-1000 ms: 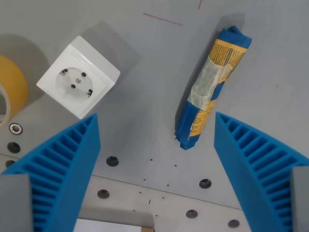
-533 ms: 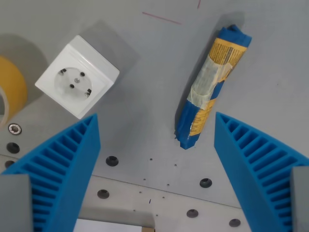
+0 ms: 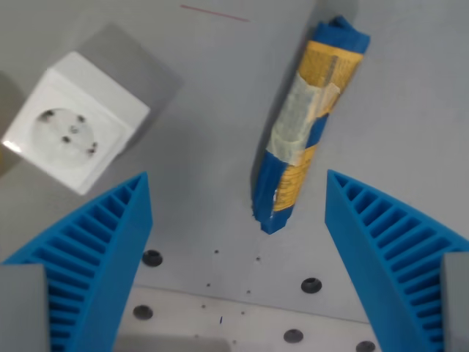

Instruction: Pick up the blue bag

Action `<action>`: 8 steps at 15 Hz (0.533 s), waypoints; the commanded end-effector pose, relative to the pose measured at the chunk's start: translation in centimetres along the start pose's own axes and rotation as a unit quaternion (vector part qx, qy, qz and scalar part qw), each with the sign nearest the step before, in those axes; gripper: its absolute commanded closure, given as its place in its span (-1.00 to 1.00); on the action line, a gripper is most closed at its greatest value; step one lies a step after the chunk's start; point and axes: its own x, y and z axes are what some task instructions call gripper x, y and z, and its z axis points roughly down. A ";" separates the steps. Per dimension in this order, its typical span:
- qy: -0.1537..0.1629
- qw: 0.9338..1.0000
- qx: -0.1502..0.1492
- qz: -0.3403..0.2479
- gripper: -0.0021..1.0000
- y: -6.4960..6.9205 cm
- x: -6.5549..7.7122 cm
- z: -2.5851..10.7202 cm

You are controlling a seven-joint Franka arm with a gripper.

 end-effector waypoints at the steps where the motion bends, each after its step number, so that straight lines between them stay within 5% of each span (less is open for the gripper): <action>1: 0.050 0.995 -0.002 0.082 -1.00 0.8 -1.0 1.2; 8: 0.044 0.995 0.003 0.089 -1.00 2.8 -1.7 4.8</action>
